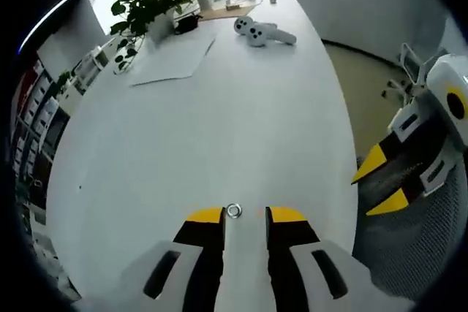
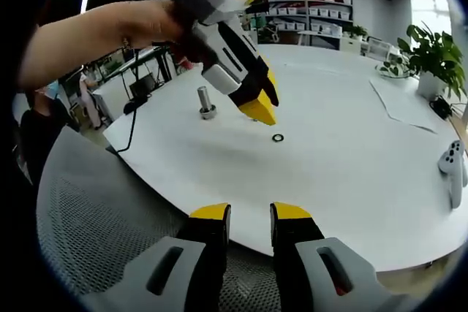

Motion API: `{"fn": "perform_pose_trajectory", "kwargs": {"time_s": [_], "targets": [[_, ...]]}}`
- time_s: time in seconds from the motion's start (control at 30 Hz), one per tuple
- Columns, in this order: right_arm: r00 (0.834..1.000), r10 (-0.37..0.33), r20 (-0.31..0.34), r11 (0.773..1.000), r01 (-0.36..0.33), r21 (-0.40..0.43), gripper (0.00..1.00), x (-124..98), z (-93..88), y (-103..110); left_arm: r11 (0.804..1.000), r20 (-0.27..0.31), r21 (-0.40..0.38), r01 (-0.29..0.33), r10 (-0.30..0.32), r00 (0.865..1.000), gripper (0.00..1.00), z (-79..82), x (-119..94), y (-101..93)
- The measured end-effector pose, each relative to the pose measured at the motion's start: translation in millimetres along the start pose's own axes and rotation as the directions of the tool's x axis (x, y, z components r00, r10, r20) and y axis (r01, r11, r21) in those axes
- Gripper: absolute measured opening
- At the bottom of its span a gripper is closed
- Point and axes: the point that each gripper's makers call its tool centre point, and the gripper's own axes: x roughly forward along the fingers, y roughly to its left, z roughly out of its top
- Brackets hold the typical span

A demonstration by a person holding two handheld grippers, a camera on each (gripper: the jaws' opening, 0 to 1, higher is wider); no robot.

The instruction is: Place the washer onto the threaded stud by aligning its center hole with the stud, sliding it down to the base, and recovering from edge contact or off-axis alignment until the washer reaches the visible bottom stop.

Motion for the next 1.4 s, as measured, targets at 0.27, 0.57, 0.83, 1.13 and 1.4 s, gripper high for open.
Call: {"fn": "perform_pose_trajectory", "kwargs": {"time_s": [0.27, 0.57, 0.83, 1.13, 1.4], "targets": [[1.0, 0.0, 0.001, 1.0, 0.0, 0.0, 0.24, -0.1, 0.1, 0.0, 0.999, -0.041, -0.041, 0.029, -0.031, 0.999, 0.22, -11.2, 21.2, 3.2], [1.0, -0.001, 0.008, 1.0, 0.001, -0.001, 0.24, -0.1, 1.4, 0.0, 0.988, -0.079, -0.146, 0.056, -0.068, 0.995, 0.21, -19.6, 42.9, 8.7], [1.0, -0.003, 0.008, 1.0, 0.003, 0.0, 0.24, 0.0, 1.4, -0.4, 0.99, -0.108, -0.138, 0.025, -0.04, 0.993, 0.15, -26.7, 49.6, 18.5], [1.0, -0.009, 0.011, 1.0, 0.009, 0.009, 0.24, -0.1, 1.8, -1.9, 0.997, -0.121, -0.065, 0.033, -0.041, 0.992, 0.11, -25.3, 49.3, 12.4], [1.0, -0.012, -0.003, 1.0, 0.013, 0.008, 0.25, 0.4, -0.3, -2.2, 0.999, -0.094, -0.037, 0.025, -0.028, 0.995, 0.09, -25.3, 49.1, 11.4]]}}
